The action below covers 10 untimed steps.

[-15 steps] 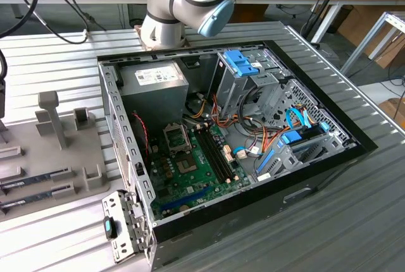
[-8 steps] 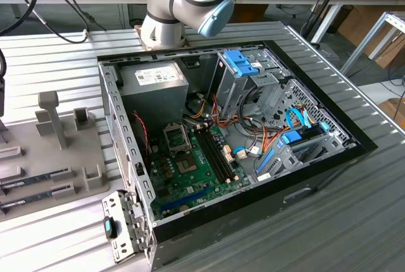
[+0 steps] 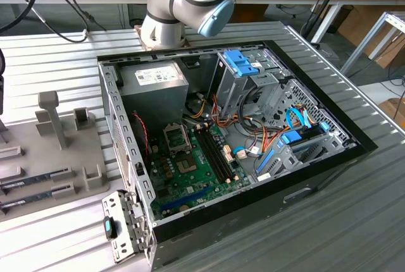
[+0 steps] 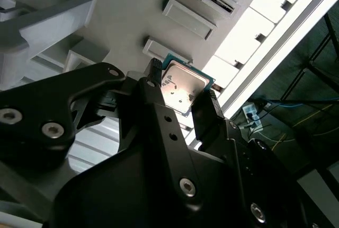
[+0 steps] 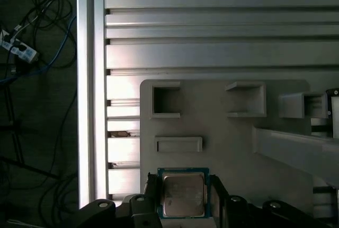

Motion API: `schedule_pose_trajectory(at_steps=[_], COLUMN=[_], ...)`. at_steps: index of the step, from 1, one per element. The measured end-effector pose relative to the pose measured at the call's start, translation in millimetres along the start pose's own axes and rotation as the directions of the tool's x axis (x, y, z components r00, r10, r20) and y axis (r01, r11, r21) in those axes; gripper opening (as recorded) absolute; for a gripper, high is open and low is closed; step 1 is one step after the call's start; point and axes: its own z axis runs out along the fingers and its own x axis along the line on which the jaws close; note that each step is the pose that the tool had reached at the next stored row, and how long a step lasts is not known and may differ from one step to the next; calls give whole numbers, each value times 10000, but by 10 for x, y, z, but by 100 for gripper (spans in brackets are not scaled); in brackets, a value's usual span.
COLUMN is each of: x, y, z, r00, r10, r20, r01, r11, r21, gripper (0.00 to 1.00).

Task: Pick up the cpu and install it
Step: 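Pick up the cpu and move it towards the insertion slot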

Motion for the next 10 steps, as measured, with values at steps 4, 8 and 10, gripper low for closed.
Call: schedule_pose_trajectory(at_steps=[4,8,10], x=[-1,-1,-1], y=[0,1,1], z=[-17,-33,-42], r00=[10000,10000,10000], r10=[1,1,1], r20=[0,-1,-1], r01=[-1,-1,-1], r11=[10000,10000,10000], r21=[-15,-32,-40], gripper=[47,47,47])
